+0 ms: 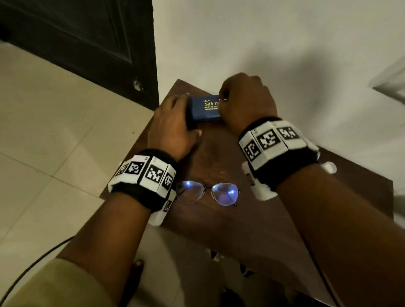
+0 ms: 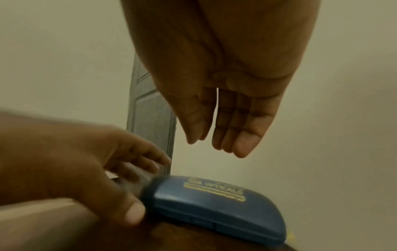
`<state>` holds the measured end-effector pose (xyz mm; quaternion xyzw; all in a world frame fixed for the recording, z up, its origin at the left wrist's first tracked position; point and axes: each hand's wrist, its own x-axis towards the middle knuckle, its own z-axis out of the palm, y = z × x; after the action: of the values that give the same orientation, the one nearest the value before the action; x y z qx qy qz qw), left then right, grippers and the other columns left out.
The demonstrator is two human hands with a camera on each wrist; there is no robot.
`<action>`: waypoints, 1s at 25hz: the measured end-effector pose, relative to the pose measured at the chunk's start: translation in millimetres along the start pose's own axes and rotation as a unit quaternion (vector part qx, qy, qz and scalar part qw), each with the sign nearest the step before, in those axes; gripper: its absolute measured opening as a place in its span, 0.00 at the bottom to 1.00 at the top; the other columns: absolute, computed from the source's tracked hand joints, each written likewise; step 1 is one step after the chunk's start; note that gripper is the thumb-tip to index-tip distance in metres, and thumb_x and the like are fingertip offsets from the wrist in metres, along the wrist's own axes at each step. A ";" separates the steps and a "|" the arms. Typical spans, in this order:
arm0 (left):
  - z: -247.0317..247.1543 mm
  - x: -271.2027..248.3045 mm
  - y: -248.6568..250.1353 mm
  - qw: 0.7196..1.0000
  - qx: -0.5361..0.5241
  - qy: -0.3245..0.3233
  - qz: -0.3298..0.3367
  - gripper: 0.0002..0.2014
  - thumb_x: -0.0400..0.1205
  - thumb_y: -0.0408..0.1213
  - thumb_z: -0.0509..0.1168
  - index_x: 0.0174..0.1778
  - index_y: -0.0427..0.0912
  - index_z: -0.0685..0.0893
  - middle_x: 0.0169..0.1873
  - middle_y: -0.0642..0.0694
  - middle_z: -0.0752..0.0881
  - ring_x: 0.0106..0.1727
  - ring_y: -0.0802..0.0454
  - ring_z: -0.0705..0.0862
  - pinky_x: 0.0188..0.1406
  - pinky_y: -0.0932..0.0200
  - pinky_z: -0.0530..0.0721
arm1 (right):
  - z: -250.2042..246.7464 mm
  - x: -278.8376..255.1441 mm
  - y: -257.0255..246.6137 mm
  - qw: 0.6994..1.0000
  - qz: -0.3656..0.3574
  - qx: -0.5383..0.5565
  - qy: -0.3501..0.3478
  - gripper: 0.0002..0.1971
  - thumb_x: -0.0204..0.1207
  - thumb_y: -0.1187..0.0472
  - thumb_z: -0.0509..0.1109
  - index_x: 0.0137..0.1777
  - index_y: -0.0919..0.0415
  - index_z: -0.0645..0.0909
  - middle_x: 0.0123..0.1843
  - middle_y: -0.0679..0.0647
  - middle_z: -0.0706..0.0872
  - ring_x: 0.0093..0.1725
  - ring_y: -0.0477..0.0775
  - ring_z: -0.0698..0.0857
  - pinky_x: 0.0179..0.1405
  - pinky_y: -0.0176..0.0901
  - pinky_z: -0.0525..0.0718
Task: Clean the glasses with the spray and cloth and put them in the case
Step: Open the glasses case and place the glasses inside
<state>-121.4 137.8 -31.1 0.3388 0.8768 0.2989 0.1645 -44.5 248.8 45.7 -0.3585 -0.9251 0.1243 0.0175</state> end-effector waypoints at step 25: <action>-39.4 -20.6 -29.1 0.988 0.030 -0.135 0.073 0.25 0.69 0.45 0.77 0.63 0.47 0.83 0.55 0.44 0.88 0.54 0.44 0.85 0.54 0.48 0.84 | 32.5 -40.4 1.2 0.941 -0.213 -0.224 -0.137 0.12 0.81 0.53 0.62 0.58 0.57 0.82 0.55 0.57 0.87 0.53 0.63 0.86 0.38 0.44 0.72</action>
<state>-140.4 90.0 -17.5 0.4442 0.8279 0.2352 0.2488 -17.6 215.7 16.3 -0.1275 -0.9772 -0.0444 -0.1640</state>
